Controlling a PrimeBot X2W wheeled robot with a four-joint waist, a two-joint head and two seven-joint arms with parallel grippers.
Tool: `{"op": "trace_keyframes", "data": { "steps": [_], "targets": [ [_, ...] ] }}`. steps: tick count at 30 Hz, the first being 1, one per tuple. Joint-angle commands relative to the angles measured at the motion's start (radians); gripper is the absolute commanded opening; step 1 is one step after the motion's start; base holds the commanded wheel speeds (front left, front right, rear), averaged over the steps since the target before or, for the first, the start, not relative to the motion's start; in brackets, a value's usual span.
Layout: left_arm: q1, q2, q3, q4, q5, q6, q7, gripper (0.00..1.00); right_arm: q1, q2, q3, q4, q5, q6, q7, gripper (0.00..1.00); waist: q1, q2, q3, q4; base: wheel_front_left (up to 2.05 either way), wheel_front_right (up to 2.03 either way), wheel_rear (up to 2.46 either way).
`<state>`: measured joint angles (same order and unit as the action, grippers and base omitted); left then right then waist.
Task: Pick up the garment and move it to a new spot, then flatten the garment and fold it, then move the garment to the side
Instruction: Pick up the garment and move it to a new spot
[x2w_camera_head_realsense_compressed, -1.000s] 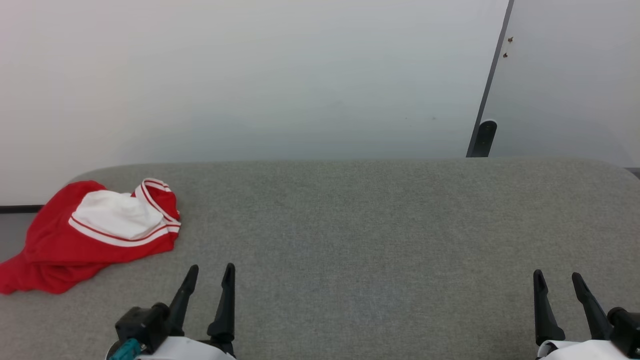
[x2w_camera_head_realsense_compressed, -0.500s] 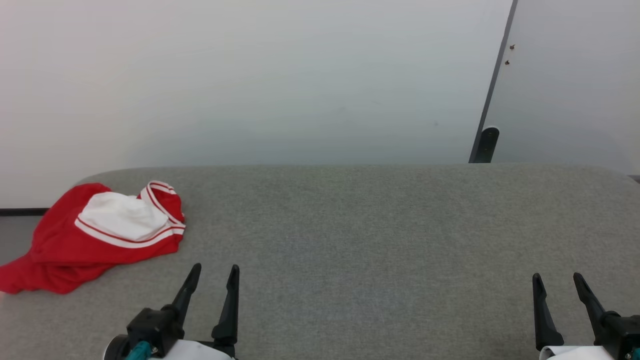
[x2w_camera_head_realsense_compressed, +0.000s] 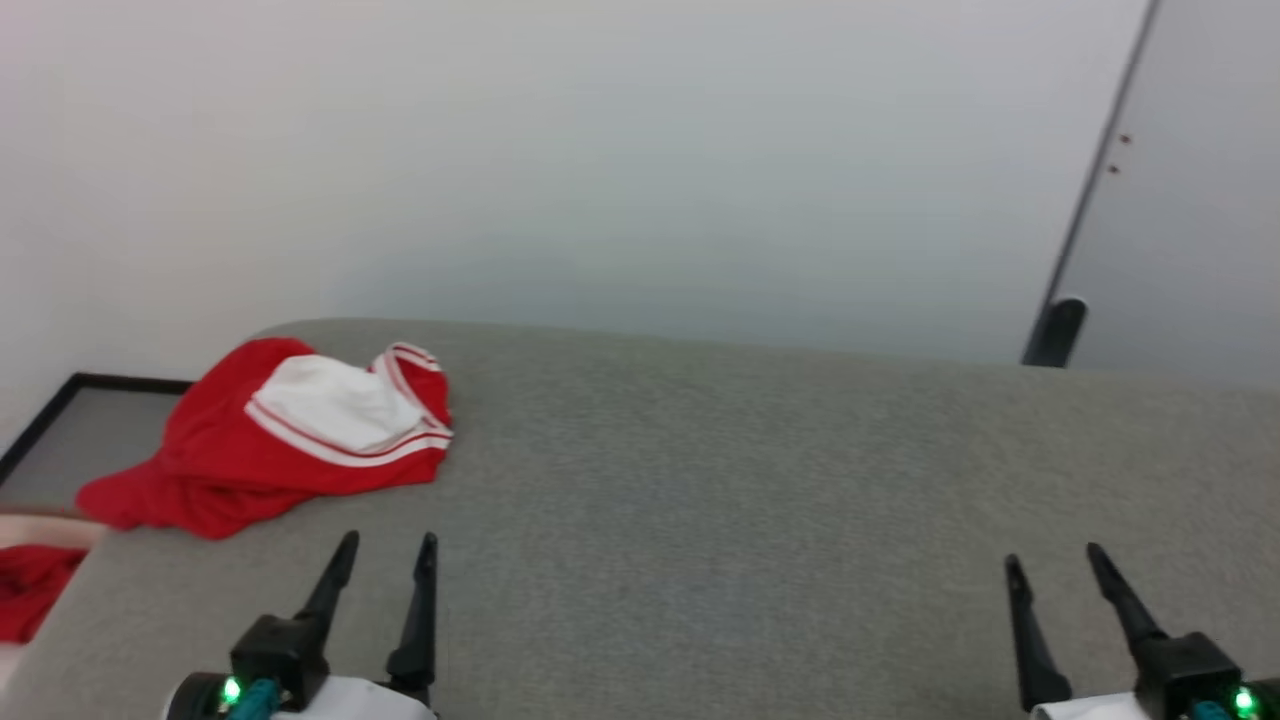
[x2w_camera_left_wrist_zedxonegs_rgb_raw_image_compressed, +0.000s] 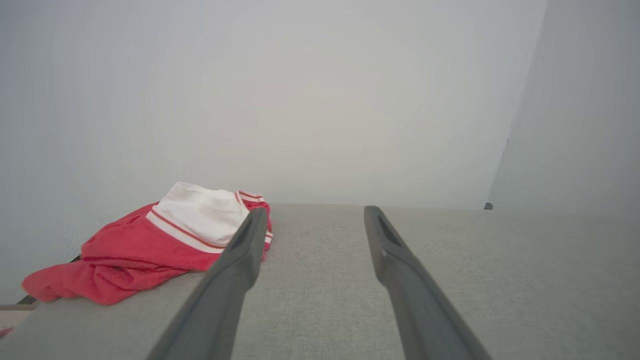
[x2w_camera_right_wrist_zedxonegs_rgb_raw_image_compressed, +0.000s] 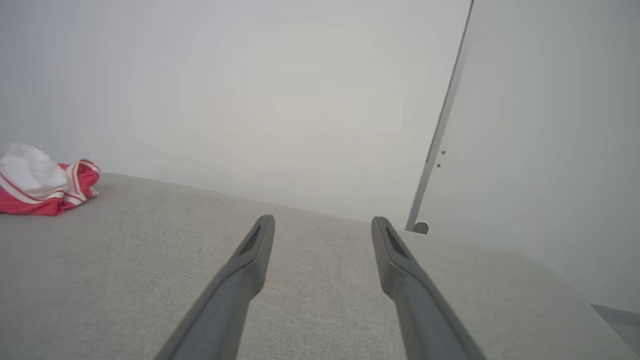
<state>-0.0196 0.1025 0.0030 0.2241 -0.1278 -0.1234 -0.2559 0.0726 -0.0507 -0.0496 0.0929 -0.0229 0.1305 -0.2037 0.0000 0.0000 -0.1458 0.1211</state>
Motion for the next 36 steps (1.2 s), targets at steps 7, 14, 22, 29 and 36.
{"op": "trace_keyframes", "data": {
  "steps": [7, 14, 22, 29, 36],
  "targets": [
    [-0.008, 0.016, 0.053, 0.003, 0.025, 0.016, -0.008, 1.0, -0.026, 0.001, 0.087, 0.024, -0.001, 0.0, -0.02, 1.0, 0.0, 0.0, -0.024, 0.162, 0.0, 0.0, 0.0],
    [-0.008, 0.013, 0.092, -0.001, 0.022, 0.038, -0.008, 1.0, -0.047, 0.001, 0.13, 0.047, 0.014, 0.0, -0.03, 1.0, 0.0, 0.0, -0.021, 0.232, 0.0, 0.0, 0.0],
    [-0.113, 0.03, 0.11, 0.06, -0.038, 0.027, 0.026, 1.0, -0.057, 0.0, 0.133, 0.051, -0.009, 0.0, -0.027, 1.0, 0.0, 0.0, 0.006, 0.229, 0.0, 0.0, 0.0],
    [-0.387, 0.121, 0.113, 0.17, -0.18, -0.001, 0.298, 1.0, -0.07, 0.001, 0.122, 0.016, -0.055, 0.0, 0.006, 1.0, 0.0, 0.0, 0.091, 0.171, 0.0, 0.0, 0.0],
    [-0.6, 0.211, 0.058, 0.31, -0.246, -0.009, 0.493, 1.0, -0.102, -0.026, 0.142, -0.057, -0.084, 0.0, 0.049, 1.0, 0.0, 0.0, 0.209, 0.111, 0.0, 0.0, 0.0]
  ]
}}
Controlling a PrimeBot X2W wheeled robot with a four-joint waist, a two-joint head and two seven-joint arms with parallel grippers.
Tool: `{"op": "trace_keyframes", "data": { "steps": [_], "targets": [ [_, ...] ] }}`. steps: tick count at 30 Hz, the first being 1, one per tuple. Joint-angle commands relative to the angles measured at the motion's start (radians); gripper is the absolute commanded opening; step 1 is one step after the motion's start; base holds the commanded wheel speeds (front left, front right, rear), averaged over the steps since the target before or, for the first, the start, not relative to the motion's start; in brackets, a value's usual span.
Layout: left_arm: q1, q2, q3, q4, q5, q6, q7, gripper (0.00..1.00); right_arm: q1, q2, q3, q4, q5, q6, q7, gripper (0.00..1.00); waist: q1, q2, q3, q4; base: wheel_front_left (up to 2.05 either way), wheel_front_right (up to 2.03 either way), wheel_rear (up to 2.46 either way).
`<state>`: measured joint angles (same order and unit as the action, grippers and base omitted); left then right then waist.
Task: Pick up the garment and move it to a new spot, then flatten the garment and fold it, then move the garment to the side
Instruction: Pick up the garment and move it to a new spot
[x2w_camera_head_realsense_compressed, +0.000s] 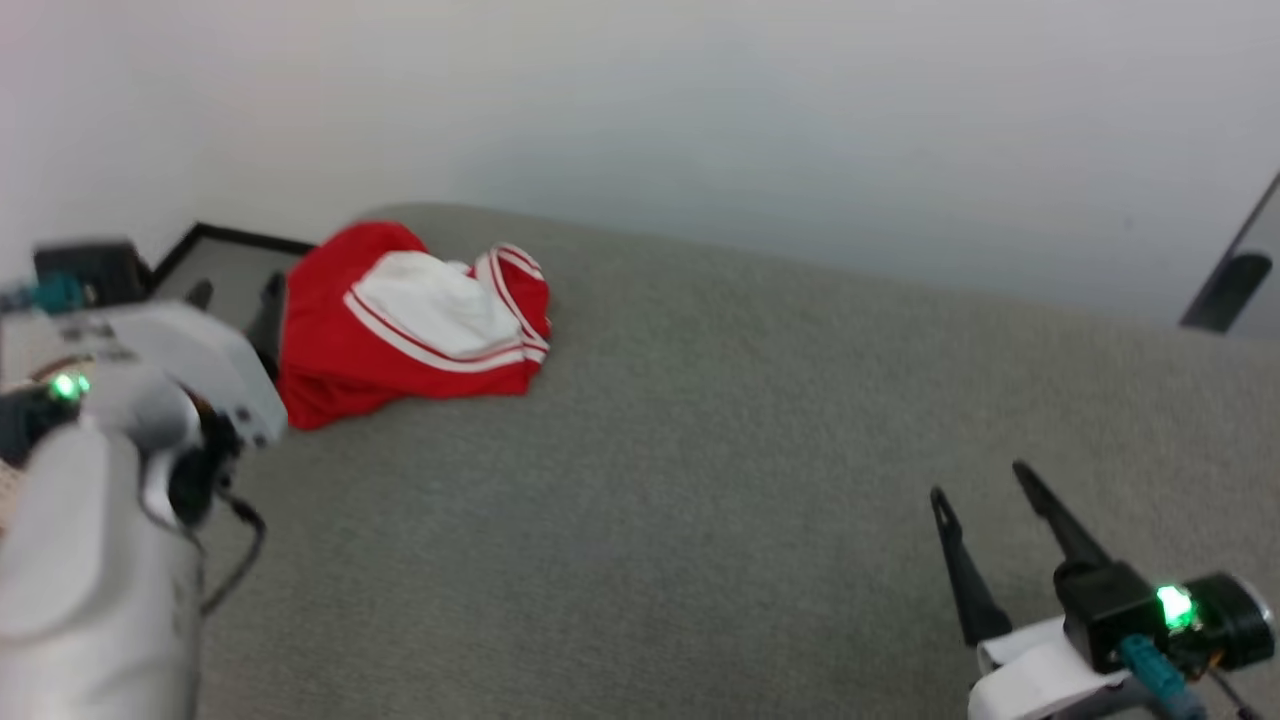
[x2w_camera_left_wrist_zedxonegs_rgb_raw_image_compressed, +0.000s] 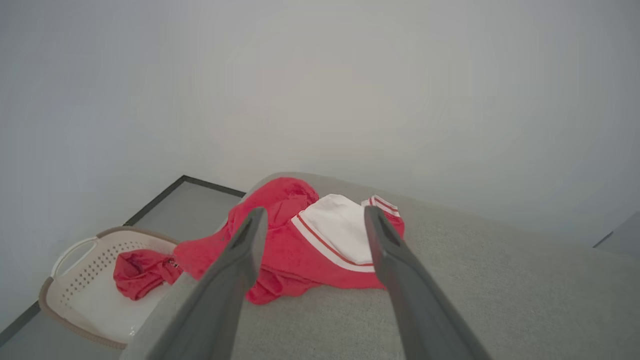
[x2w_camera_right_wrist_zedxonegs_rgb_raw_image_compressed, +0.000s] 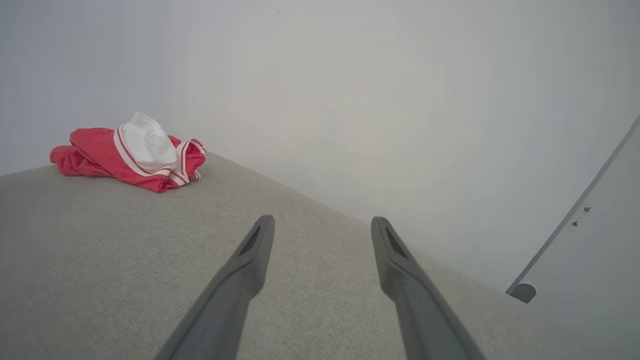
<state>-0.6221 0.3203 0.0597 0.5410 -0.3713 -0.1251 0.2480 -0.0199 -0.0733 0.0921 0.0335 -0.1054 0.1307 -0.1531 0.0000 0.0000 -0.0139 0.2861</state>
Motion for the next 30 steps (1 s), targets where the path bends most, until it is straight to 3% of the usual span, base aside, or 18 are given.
{"op": "trace_keyframes", "data": {
  "steps": [1, 11, 19, 30],
  "targets": [
    [-0.032, 0.003, -0.004, 0.02, -0.017, -0.007, 0.019, 1.0, -0.015, -0.011, 0.001, -0.01, -0.001, 0.0, 0.006, 1.0, 0.0, 0.0, 0.098, -0.063, 0.0, 0.0, 0.0],
    [-0.337, 0.077, -0.074, 0.295, -0.053, -0.003, 0.3, 1.0, -0.083, -0.097, 0.037, -0.168, 0.035, 0.0, 0.091, 1.0, 0.0, 0.0, 0.299, -0.128, 0.0, 0.0, 0.0],
    [-0.475, 0.094, -0.111, 0.483, -0.053, 0.017, 0.442, 1.0, -0.11, -0.135, 0.052, -0.275, 0.066, 0.0, 0.164, 1.0, 0.0, 0.0, 0.406, -0.172, 0.0, 0.0, 0.0],
    [-0.575, 0.113, -0.126, 0.622, -0.046, 0.054, 0.438, 1.0, -0.122, -0.166, 0.043, -0.361, 0.101, 0.0, 0.224, 1.0, 0.0, 0.0, 0.496, -0.223, 0.0, 0.0, 0.0]
  ]
}}
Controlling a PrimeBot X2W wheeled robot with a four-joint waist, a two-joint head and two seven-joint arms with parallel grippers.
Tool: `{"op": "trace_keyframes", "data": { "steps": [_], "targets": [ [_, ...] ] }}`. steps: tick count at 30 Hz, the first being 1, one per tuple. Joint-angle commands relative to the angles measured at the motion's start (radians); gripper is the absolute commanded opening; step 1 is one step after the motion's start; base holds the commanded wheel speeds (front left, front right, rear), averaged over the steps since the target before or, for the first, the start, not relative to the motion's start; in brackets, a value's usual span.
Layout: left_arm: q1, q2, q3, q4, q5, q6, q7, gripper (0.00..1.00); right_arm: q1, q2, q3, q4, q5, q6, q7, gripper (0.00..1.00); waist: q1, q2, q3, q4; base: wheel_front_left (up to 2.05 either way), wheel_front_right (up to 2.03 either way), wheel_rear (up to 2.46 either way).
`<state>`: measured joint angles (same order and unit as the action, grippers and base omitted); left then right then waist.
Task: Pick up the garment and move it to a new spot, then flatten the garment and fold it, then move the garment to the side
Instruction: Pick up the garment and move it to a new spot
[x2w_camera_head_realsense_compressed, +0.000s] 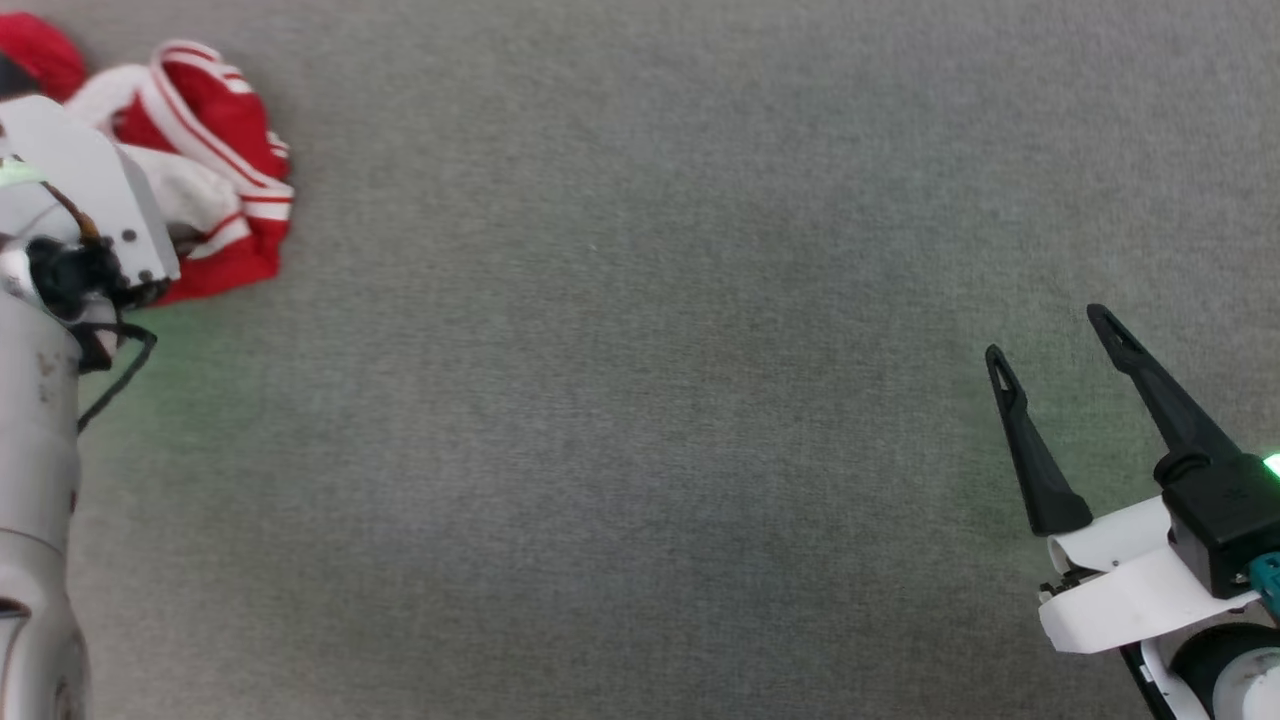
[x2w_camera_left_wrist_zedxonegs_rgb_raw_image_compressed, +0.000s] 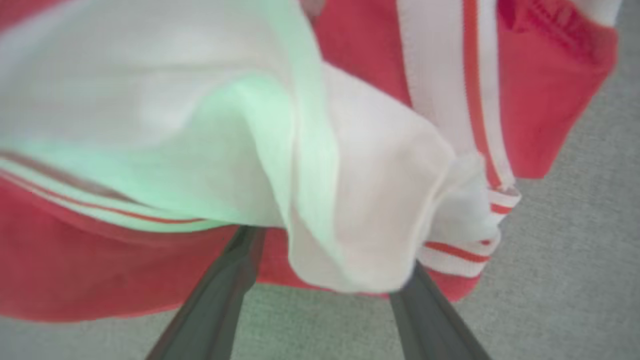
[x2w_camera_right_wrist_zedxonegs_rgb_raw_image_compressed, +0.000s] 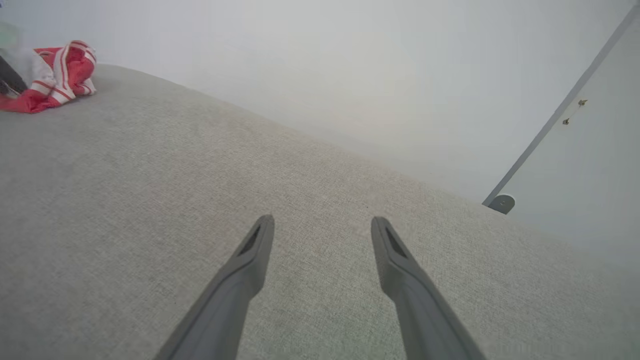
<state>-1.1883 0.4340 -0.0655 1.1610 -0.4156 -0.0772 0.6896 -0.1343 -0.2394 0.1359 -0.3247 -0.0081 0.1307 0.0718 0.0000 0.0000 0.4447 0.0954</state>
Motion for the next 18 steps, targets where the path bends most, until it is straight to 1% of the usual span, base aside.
{"op": "trace_keyframes", "data": {
  "steps": [1, 3, 6, 7, 9, 10, 13, 15, 18],
  "targets": [
    [-0.014, -0.002, -0.002, 0.013, -0.002, 0.007, -0.003, 1.0, -0.01, -0.001, -0.004, -0.011, 0.007, 0.0, 0.005, 1.0, 0.0, 0.0, 0.046, -0.035, 0.0, 0.0, 0.0],
    [-0.024, -0.003, 0.003, 0.03, -0.009, 0.017, -0.015, 1.0, -0.012, -0.003, -0.008, -0.023, 0.011, 0.0, 0.014, 1.0, 0.0, 0.0, 0.063, -0.038, 0.0, 0.0, 0.0],
    [-0.023, -0.021, 0.0, 0.055, -0.011, 0.026, -0.029, 1.0, -0.011, 0.001, -0.015, -0.036, 0.011, 0.0, 0.024, 1.0, 0.0, 0.0, 0.082, -0.037, 0.0, 0.0, 0.0],
    [-0.023, -0.029, 0.001, 0.063, -0.015, 0.028, -0.033, 0.74, -0.01, 0.003, -0.015, -0.039, 0.009, 0.0, 0.025, 1.0, 0.0, 0.0, 0.085, -0.036, 0.0, 0.0, 0.0],
    [-0.021, -0.043, 0.0, 0.075, -0.02, 0.025, -0.042, 0.11, -0.01, 0.003, -0.016, -0.042, 0.01, 0.0, 0.031, 1.0, 0.0, 0.0, 0.089, -0.031, 0.0, 0.0, 0.0],
    [-0.02, -0.045, -0.005, 0.08, -0.015, 0.029, -0.047, 0.0, -0.013, 0.002, -0.017, -0.042, 0.01, 0.0, 0.033, 1.0, 0.0, 0.0, 0.088, -0.028, 0.0, 0.0, 0.0],
    [-0.037, -0.043, 0.001, 0.084, -0.025, 0.031, -0.081, 0.0, -0.019, 0.0, -0.017, -0.04, 0.011, 0.0, 0.034, 1.0, 0.0, 0.0, 0.076, -0.017, 0.0, 0.0, 0.0],
    [-0.053, -0.045, -0.002, 0.08, -0.026, 0.018, -0.099, 0.0, -0.017, 0.004, -0.018, -0.032, 0.011, 0.0, 0.032, 1.0, 0.0, 0.0, 0.058, -0.008, 0.0, 0.0, 0.0],
    [-0.085, -0.039, -0.016, 0.067, -0.014, 0.01, -0.132, 0.0, -0.01, 0.01, -0.019, -0.016, 0.017, 0.0, 0.024, 1.0, 0.0, 0.0, 0.019, 0.006, 0.0, 0.0, 0.0]
  ]
}}
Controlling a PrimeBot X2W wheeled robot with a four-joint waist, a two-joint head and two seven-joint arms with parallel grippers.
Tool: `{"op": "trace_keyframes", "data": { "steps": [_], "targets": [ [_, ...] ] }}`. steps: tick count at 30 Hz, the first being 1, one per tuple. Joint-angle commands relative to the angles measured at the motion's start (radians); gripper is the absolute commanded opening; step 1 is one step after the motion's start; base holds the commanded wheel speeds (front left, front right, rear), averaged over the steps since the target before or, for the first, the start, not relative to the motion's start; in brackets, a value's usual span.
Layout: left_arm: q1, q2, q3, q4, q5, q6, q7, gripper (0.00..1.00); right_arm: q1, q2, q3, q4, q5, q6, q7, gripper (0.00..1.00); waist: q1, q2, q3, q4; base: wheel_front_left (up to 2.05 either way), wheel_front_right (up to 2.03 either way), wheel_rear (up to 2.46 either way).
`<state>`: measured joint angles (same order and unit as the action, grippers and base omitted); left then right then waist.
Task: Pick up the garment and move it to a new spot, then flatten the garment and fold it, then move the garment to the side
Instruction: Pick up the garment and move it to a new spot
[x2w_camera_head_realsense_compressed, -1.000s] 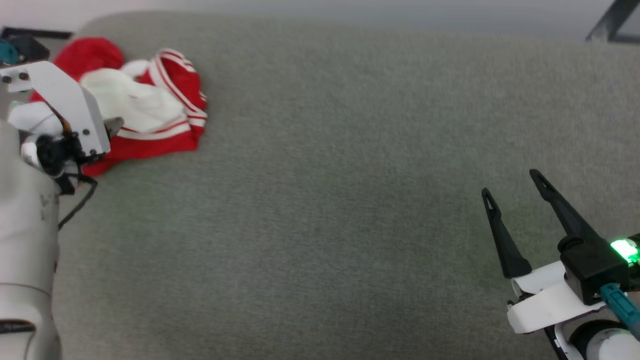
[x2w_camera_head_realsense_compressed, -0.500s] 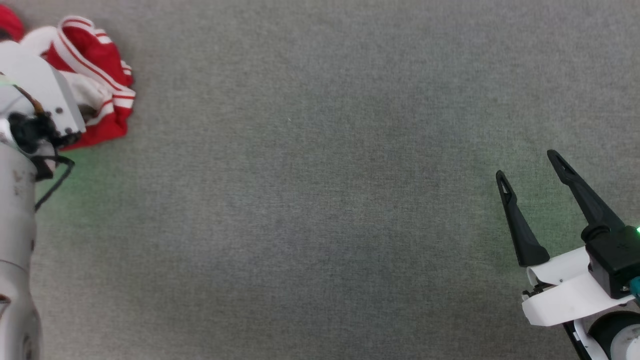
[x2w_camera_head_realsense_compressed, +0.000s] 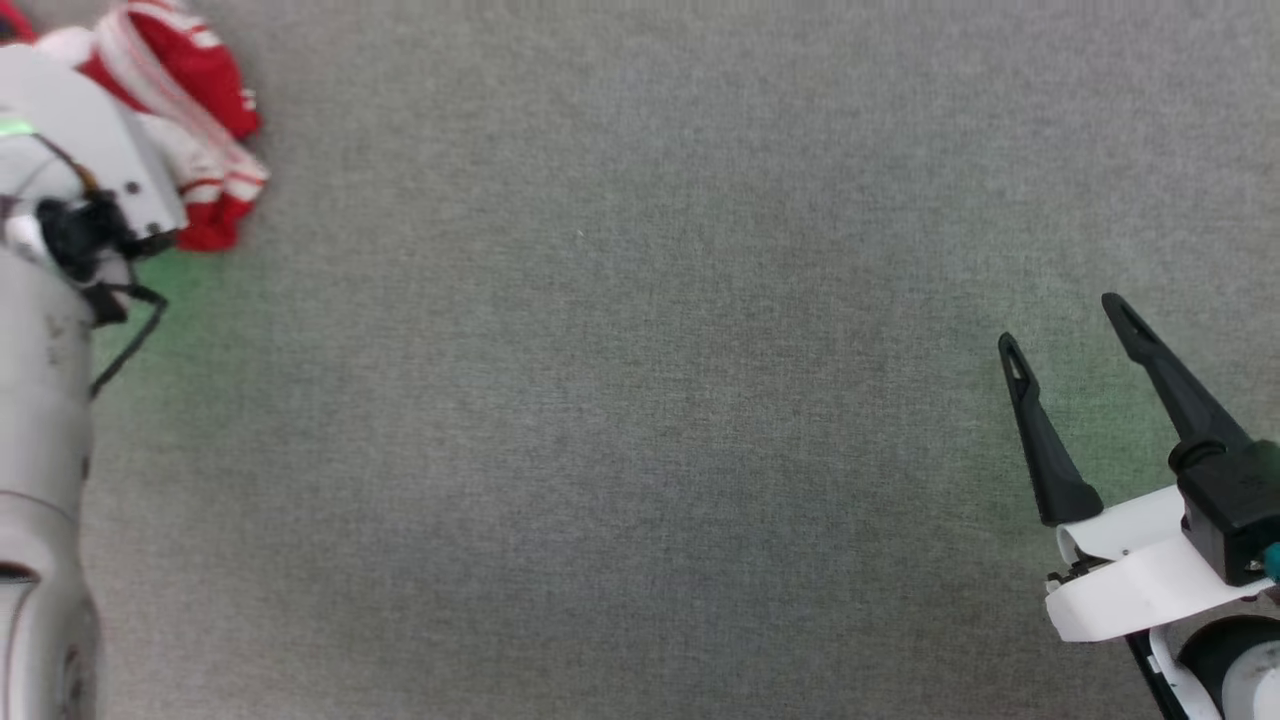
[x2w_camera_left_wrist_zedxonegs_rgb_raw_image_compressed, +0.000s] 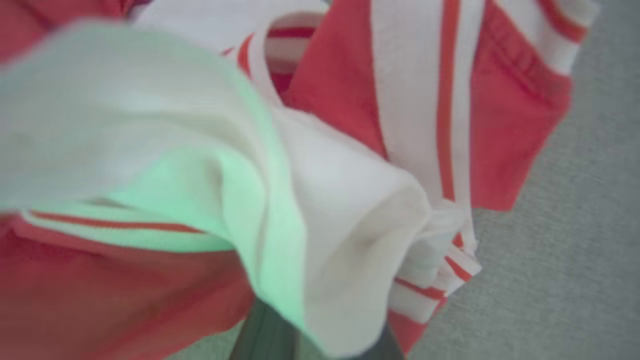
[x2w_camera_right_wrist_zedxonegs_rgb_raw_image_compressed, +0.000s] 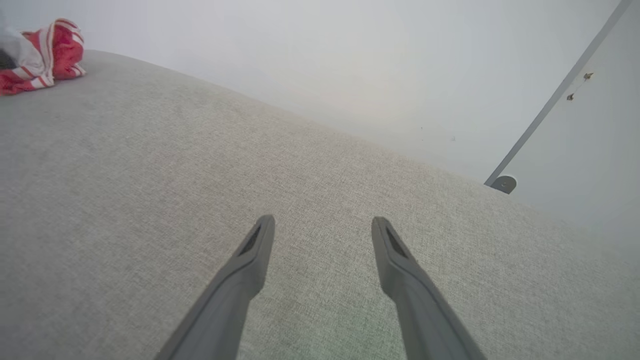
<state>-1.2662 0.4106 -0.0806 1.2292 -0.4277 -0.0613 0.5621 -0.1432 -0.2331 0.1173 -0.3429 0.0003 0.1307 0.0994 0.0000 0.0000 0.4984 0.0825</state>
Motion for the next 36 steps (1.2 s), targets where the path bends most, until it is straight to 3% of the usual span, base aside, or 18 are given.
{"op": "trace_keyframes", "data": {
  "steps": [1, 9, 19, 29, 36],
  "targets": [
    [-0.02, -0.011, -0.008, -0.007, 0.005, -0.011, -0.015, 0.0, 0.002, 0.007, 0.001, 0.01, 0.011, 0.0, -0.008, 1.0, 0.0, 0.0, -0.051, 0.023, 0.0, 0.0, 0.0],
    [-0.094, 0.008, -0.075, -0.053, 0.056, -0.041, -0.094, 0.0, 0.018, 0.046, 0.004, 0.08, 0.017, 0.0, -0.042, 1.0, 0.0, 0.0, -0.197, 0.042, 0.0, 0.0, 0.0],
    [-0.173, -0.021, -0.147, -0.11, 0.081, -0.063, -0.171, 0.0, 0.046, 0.11, -0.001, 0.169, 0.012, 0.0, -0.094, 1.0, 0.0, 0.0, -0.363, 0.029, 0.0, 0.0, 0.0],
    [-0.142, -0.088, -0.232, -0.185, 0.029, -0.07, -0.155, 0.0, 0.097, 0.134, -0.065, 0.215, 0.005, 0.0, -0.12, 1.0, 0.0, 0.0, -0.488, -0.012, 0.0, 0.0, 0.0],
    [-0.084, -0.13, -0.314, -0.332, -0.074, -0.07, -0.091, 0.0, 0.142, 0.127, -0.158, 0.205, -0.008, 0.0, -0.122, 1.0, 0.0, 0.0, -0.539, -0.059, 0.0, 0.0, 0.0]
  ]
}}
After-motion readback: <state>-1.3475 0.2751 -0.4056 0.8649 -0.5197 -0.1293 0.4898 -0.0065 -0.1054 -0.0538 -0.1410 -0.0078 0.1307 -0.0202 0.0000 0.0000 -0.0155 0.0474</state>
